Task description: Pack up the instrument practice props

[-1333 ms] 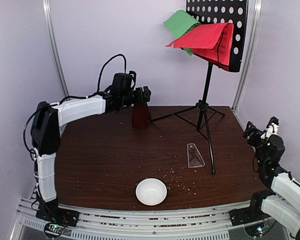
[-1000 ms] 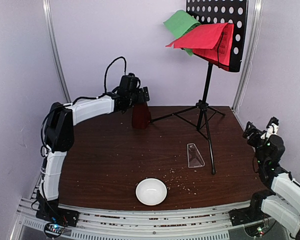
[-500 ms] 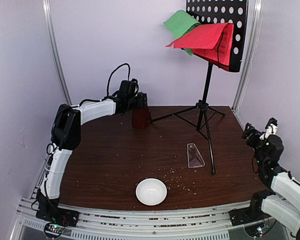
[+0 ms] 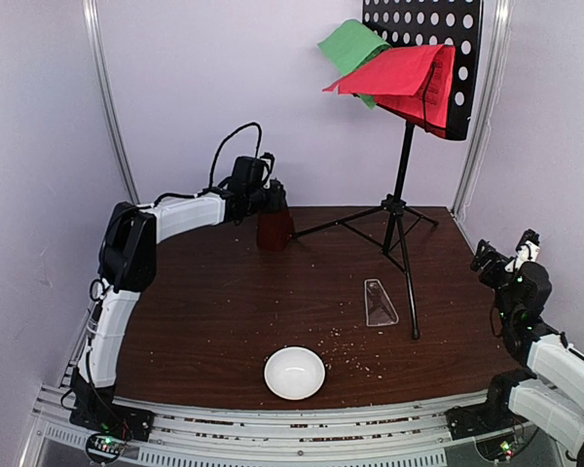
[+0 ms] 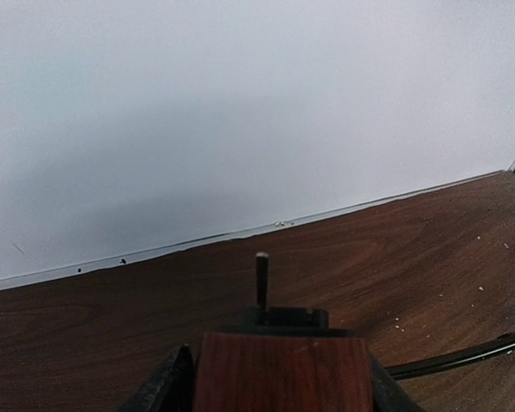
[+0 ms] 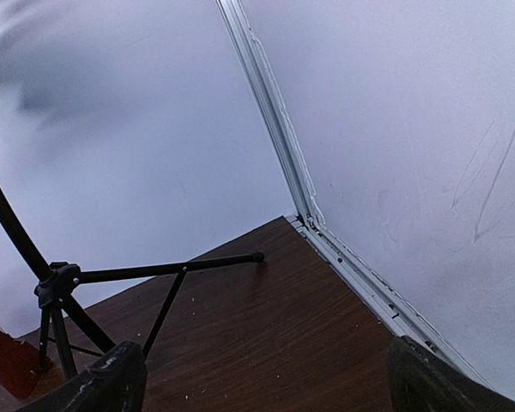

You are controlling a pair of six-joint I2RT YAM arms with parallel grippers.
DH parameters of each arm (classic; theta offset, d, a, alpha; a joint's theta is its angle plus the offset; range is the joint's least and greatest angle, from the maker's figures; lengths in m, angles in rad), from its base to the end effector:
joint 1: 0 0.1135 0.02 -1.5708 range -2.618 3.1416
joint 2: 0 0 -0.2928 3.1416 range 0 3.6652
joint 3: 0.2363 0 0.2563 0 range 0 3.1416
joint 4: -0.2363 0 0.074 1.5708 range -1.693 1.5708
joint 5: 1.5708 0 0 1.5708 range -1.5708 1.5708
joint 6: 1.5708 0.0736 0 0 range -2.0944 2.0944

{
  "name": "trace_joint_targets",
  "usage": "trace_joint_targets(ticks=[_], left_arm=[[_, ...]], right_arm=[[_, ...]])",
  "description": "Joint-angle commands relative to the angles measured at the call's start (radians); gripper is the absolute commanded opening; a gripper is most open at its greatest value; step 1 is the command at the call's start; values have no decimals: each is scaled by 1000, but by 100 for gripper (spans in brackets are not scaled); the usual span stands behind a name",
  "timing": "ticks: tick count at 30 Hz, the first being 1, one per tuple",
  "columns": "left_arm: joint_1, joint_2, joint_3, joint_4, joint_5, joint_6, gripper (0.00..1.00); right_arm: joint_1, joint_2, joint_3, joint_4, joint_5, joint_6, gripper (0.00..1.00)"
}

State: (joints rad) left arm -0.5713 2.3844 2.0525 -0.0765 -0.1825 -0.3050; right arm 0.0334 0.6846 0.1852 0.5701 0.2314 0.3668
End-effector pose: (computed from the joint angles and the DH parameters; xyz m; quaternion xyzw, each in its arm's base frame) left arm 0.5307 -0.3252 0.2320 0.0609 0.8316 -0.1630 0.5274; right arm 0.1864 -0.0107 0.2423 0.1957 0.6537 0.0673 0.7279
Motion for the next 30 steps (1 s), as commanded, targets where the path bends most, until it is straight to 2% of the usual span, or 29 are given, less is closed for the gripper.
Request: trace_joint_targets(ticks=[1, 5, 8, 14, 19, 23, 30], left_arm=[[-2, -101, -84, 23, -18, 66, 41], [-2, -207, -194, 30, -2, 80, 32], [-3, -302, -295, 42, 33, 101, 30], [-15, -505, -534, 84, 217, 166, 28], [-33, -634, -720, 184, 449, 227, 28], [-61, -645, -781, 255, 612, 246, 28], [-120, -582, -776, 319, 759, 278, 30]], right_arm=[[1, -4, 5, 13, 21, 3, 100], [1, 0, 1, 23, 22, 4, 100], [1, 9, 1, 27, 21, 1, 100], [0, 19, 5, 28, -2, -14, 100], [2, 22, 12, 34, -77, -14, 100], [1, 21, 23, 29, -164, -2, 100], [2, 10, 70, -35, -515, 40, 100]])
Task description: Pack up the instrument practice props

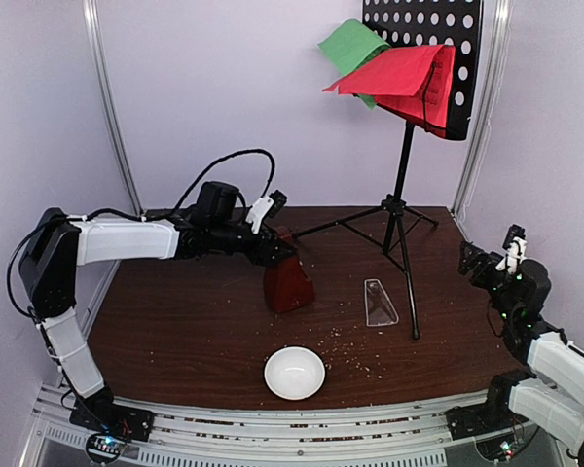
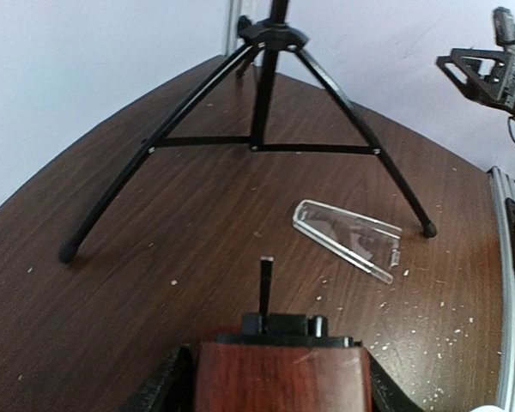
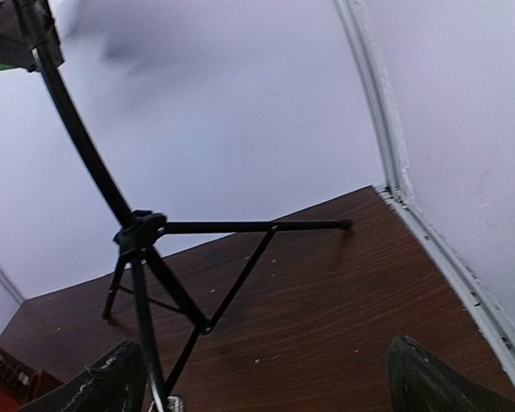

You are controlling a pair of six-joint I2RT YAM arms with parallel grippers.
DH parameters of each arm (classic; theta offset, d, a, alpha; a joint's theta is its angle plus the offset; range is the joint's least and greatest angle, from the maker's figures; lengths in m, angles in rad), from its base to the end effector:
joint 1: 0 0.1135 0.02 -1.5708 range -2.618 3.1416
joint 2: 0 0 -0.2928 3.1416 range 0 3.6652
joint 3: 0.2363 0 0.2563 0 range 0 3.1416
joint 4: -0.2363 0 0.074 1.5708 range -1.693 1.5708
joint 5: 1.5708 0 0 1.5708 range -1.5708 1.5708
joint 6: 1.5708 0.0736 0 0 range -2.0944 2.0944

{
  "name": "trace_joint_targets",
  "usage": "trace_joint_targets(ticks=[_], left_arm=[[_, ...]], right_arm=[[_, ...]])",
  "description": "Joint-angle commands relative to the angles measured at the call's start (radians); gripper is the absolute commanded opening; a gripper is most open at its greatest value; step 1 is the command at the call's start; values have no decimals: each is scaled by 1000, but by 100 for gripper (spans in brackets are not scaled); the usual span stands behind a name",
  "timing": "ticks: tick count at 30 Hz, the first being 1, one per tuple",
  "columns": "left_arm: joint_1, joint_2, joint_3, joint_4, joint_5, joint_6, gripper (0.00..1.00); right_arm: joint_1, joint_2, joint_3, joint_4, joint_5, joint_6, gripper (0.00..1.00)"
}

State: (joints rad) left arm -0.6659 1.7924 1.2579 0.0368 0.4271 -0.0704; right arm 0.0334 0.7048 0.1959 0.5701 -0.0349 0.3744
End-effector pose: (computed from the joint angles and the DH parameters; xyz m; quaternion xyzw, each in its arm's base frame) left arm 0.3376 -0.3040 0.2565 0.3500 0.7712 -0.3497 0.4005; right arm 0.1909 0.0089 0.2432 0.1037 0.6773 0.1592 0.7108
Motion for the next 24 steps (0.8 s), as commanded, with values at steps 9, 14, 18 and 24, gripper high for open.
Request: trace_joint_targets(ticks=[9, 14, 18, 24], left_arm=[[-56, 57, 5, 180, 93, 120, 50], [-64, 55, -8, 166, 53, 137, 72], [-69, -19, -73, 228, 8, 110, 82], [-71, -213, -293, 396, -115, -91, 86]], right_arm=[[42, 39, 123, -104, -509, 103, 95], [128, 98, 167, -160, -498, 62, 95], [233, 135, 216, -218, -487, 24, 95], [419, 183, 274, -288, -379, 23, 93]])
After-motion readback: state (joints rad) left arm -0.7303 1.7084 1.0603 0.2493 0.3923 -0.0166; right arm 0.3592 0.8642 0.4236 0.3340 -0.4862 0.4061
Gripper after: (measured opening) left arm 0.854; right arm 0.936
